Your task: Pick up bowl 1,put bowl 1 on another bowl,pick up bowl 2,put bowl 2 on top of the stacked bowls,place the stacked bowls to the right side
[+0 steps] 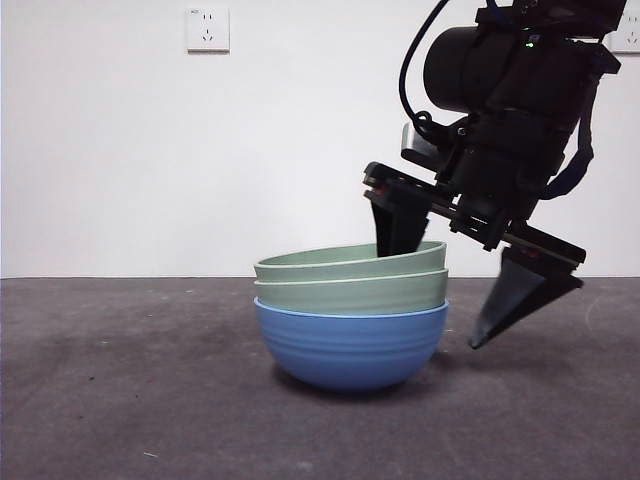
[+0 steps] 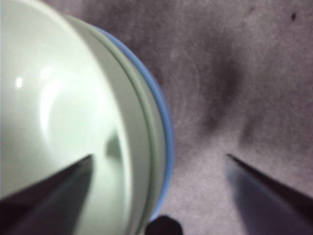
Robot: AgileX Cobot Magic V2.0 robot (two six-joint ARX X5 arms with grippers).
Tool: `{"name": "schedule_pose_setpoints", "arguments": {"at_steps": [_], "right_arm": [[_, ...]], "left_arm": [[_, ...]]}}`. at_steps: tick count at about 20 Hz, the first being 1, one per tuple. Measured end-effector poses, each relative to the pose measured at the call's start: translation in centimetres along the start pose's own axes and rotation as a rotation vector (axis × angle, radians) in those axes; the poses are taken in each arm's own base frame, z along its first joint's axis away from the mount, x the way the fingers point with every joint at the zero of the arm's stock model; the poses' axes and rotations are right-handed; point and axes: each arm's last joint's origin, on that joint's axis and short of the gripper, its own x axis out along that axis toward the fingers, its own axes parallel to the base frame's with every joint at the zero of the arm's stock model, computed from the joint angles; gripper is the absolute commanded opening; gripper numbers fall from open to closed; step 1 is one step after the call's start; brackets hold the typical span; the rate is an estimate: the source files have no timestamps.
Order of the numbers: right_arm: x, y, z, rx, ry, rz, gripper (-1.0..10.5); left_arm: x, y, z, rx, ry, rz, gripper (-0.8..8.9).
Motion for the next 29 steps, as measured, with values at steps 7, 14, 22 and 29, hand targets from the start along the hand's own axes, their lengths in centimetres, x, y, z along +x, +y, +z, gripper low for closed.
{"name": "schedule_pose_setpoints", "arguments": {"at_steps": [7, 14, 22, 29], "right_arm": [[-0.1, 0.2, 0.2, 0.0, -0.005, 0.042, -0.1], [-0.7, 0.4, 0.3, -0.008, -0.03, 0.045, -0.1], [-5.9, -5.4, 3.6, 0.135, -0.284, -0.004, -0.1], [-7.7, -13.1, 3.9, 0.334, -0.371, -0.109, -0.1]], "left_arm": [[0.0, 0.0, 0.0, 0.0, 0.002, 0.0, 3.2], [0.0, 0.0, 0.0, 0.0, 0.002, 0.0, 3.19], [0.0, 0.0, -0.1, 0.007, 0.006, 0.0, 3.19], [0.0, 0.0, -0.1, 0.007, 0.012, 0.0, 3.19]]}}
